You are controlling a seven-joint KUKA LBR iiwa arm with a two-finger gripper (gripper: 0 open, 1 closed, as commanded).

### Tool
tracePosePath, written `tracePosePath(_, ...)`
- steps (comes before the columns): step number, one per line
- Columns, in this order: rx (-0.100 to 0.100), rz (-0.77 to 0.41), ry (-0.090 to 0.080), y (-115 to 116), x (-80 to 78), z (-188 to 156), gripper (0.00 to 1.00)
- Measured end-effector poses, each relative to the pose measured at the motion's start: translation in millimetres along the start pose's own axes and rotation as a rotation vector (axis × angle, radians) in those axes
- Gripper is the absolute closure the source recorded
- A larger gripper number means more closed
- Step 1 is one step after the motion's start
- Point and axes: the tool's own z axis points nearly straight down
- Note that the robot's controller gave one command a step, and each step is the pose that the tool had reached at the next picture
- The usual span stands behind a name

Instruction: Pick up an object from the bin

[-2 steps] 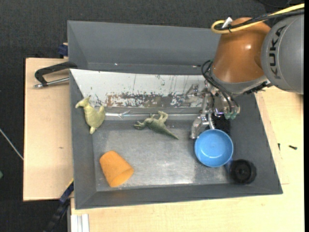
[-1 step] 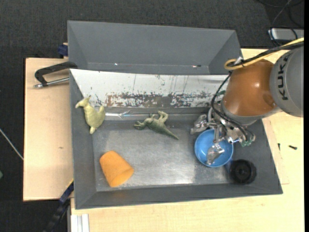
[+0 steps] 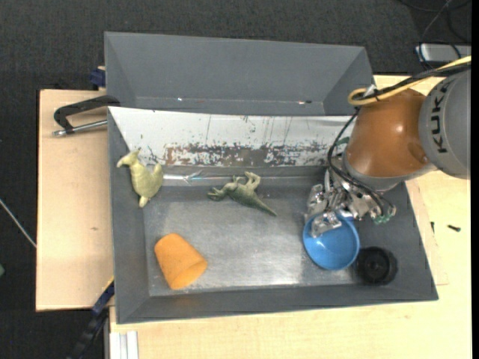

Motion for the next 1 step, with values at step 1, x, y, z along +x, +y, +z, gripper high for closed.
tracePosePath(1,0.005,0.029,-0.013,1.4,-1.3,-117.3,1.0)
